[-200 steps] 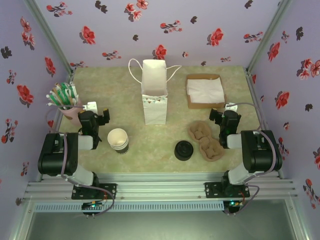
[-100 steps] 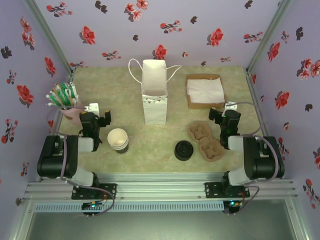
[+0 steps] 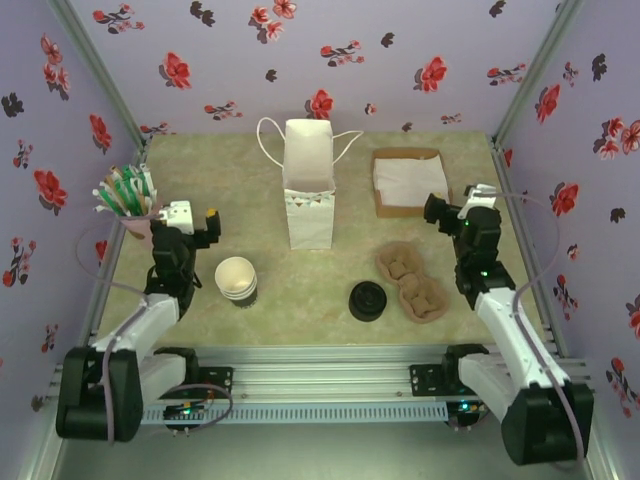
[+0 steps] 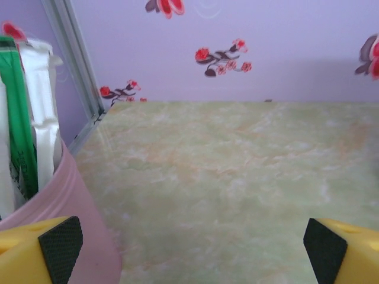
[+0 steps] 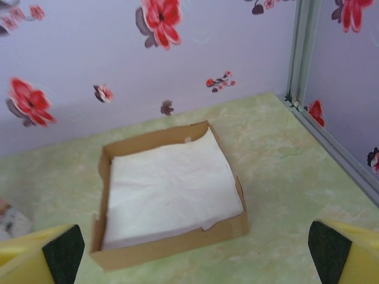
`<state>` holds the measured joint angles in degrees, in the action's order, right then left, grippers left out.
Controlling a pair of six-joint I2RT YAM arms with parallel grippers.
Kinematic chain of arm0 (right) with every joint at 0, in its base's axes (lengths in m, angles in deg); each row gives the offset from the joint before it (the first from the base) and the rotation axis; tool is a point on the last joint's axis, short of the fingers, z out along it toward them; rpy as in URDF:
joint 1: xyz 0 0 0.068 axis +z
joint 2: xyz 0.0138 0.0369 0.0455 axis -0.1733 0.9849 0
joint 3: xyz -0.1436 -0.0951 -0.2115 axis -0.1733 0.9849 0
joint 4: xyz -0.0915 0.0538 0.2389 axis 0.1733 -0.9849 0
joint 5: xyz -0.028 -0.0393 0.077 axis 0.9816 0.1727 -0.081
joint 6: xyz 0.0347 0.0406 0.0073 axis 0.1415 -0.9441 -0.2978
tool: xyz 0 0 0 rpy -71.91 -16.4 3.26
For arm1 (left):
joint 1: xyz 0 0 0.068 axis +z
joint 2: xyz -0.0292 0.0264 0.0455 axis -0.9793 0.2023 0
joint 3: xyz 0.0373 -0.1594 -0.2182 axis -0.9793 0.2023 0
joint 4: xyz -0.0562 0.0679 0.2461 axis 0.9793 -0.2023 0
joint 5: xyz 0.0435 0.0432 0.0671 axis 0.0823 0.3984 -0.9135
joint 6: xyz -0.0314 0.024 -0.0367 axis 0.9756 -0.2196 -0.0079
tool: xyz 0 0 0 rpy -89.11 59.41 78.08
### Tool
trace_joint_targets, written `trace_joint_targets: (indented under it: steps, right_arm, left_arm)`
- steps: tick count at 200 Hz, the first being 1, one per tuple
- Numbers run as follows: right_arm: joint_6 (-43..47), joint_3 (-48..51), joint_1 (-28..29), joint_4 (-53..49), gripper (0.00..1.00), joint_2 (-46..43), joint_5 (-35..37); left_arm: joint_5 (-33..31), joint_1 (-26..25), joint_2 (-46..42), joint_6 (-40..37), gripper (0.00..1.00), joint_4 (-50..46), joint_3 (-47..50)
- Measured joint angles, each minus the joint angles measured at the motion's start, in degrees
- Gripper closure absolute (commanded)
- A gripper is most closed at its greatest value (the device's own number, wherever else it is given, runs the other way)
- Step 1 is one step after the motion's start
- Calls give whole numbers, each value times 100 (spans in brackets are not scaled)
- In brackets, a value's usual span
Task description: Pack the takeout coffee
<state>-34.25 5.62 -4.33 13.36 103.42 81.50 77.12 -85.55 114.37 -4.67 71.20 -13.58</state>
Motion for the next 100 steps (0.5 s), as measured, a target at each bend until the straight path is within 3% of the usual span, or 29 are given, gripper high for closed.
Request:
trace_joint_targets:
  steps: [26,59,100]
  right_arm:
    - [-487,-719,0,-1338,1,-520,-122]
    - [-1117,-1029,0,-2710,1,-999,-251]
    - [-1665,-769,4,-3473,4,-1368,-1285]
  left_arm:
    - [-20,-155,-789,597,1,-977,-358]
    - [11,-254,-1735,2041,1,-2570,-986]
    - [560,-264,-2520,3091,1,-4542,-1602]
